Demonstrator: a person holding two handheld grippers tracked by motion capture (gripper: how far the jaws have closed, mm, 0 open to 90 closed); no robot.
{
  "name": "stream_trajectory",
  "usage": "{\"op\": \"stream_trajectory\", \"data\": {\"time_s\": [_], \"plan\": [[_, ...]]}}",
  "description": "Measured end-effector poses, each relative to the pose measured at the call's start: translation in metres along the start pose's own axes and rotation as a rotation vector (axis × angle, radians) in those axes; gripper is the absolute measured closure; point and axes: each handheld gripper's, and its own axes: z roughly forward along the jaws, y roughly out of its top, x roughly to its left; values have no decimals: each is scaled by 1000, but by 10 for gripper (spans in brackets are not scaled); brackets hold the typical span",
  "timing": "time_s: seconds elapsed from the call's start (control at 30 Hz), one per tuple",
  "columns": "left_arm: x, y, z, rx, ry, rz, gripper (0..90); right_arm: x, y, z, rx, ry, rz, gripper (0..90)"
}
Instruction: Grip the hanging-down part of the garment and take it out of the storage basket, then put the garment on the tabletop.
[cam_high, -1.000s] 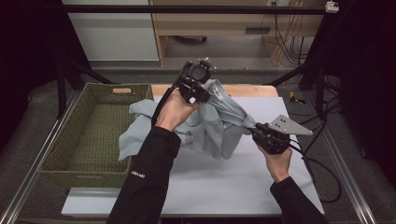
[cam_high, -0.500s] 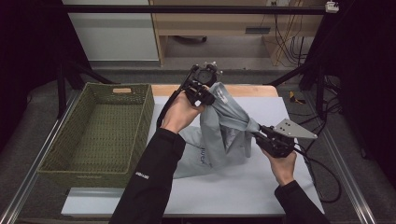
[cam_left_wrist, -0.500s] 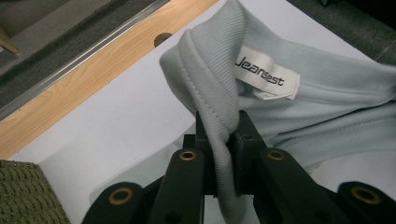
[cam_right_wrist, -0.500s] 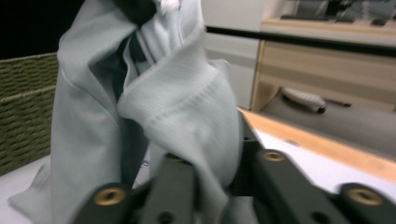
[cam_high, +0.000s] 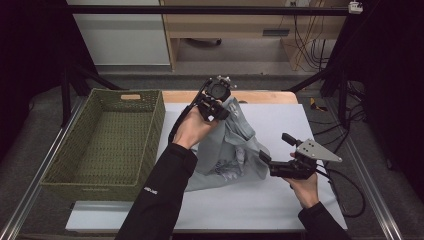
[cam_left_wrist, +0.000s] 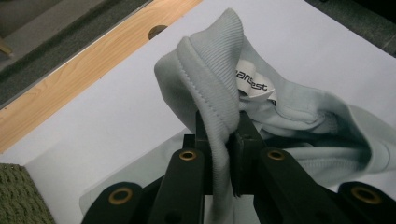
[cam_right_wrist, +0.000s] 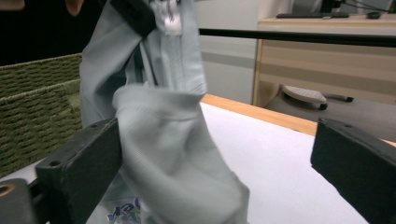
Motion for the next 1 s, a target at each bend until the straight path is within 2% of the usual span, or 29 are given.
{"op": "stream_trajectory", "data": {"time_s": [0.03,0.07,0.1,0.27,0.3,0.4,0.5,0.53,0.6,0.63,0.73,0.77,0.8,0.83,0.93,1.0], "plan": [[1,-3,2,1,-7,-4,827,1,-2,-3,-6,1,23,5],[1,-5,3,8,-6,6,827,1,-3,-4,-13,10,20,5],[1,-7,4,-3,-8,-2,827,2,-3,-6,-7,7,36,5],[-2,-14,6,-11,-17,10,826,0,-9,-10,-9,-10,41,4],[-4,-16,6,-21,-21,7,826,-2,-11,-10,-15,-15,23,5],[-7,-26,7,-19,-32,41,825,-4,-14,-14,-4,-26,37,5],[-10,-32,9,-36,-39,36,825,-5,-17,-17,-6,-20,48,5],[-11,-34,10,-41,-45,37,824,-6,-19,-18,-11,-20,25,5],[-12,-39,12,-45,-46,43,824,-6,-21,-19,-6,-24,22,5],[-13,-43,15,-50,-49,45,824,-4,-23,-22,0,-19,63,5],[-16,-50,18,-58,-53,56,822,-6,-26,-25,1,-15,41,4],[-16,-52,19,-59,-64,58,822,-5,-27,-26,2,-14,58,4],[-19,-55,21,-74,-79,32,822,-5,-27,-26,2,-14,58,4],[-20,-59,23,-76,-79,42,821,-8,-30,-28,-5,-20,49,4],[-22,-66,31,-62,-95,37,819,-10,-33,-31,0,-22,45,4],[-23,-68,35,-51,-91,38,817,-9,-35,-30,5,-19,47,4]]}}
